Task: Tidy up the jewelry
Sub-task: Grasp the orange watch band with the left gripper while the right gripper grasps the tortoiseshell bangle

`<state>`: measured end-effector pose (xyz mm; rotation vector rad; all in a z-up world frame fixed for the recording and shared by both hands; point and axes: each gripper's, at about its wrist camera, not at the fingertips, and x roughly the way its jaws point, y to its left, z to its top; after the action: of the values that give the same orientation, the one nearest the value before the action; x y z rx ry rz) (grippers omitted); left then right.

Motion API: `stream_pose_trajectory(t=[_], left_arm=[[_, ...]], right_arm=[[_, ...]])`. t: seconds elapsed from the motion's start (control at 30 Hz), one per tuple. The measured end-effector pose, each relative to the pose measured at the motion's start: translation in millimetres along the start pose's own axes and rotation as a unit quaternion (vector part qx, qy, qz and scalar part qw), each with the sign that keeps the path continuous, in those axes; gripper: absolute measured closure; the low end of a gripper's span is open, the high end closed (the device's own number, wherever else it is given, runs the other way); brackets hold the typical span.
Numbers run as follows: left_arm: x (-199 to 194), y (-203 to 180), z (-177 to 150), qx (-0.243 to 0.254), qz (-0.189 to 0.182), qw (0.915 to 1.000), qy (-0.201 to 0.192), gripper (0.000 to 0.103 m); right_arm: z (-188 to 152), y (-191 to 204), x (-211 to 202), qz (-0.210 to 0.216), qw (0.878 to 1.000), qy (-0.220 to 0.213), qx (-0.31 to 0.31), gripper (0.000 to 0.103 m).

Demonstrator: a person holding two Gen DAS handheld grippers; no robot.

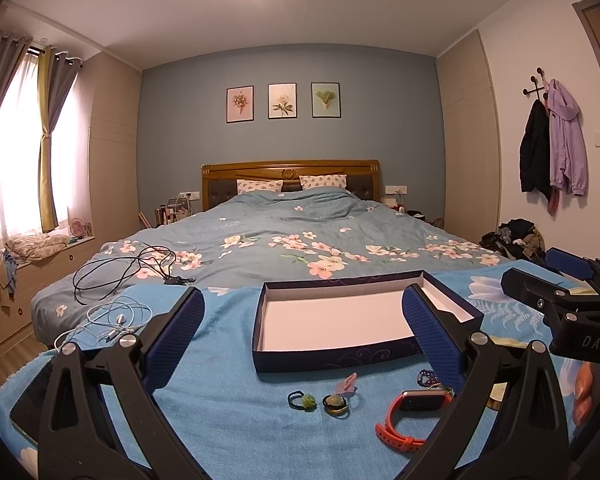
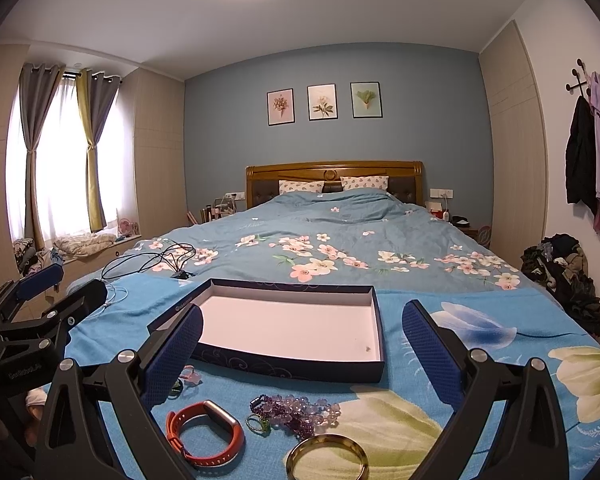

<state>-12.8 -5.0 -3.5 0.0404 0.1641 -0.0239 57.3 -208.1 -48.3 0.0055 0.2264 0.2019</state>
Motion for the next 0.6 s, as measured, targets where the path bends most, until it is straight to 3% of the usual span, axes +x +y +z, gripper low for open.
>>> stream_pose_trajectory(t=[0.13, 0.3, 0.5, 0.6], left_arm=[[3.1, -1.4, -2.2, 0.003, -0.016, 0.9998, 0.015, 0.006], [18.0, -8.6, -12.7, 0.027, -0.064, 0.9947, 0.076, 0.006], [39.7, -18.2, -32.8, 0.048, -0.119, 0.9796, 0.155, 0.008], [54.3, -22.7, -43.6, 0.051, -0.136, 0.9711, 0.189, 0.02]], right_arm=[[-0.5, -4.8, 1.2, -0.002, 1.0, 0.013, -0.007, 0.007], [-6.3, -20.5, 10.6, -0.003, 0.998, 0.07, -0.01, 0.007], [-29.9, -31.7, 29.1, 0.013, 0.985, 0.172, -0.024, 0.025], [-42.8, -35.3, 35.1, 0.027, 0.976, 0.214, -0.017, 0.037]])
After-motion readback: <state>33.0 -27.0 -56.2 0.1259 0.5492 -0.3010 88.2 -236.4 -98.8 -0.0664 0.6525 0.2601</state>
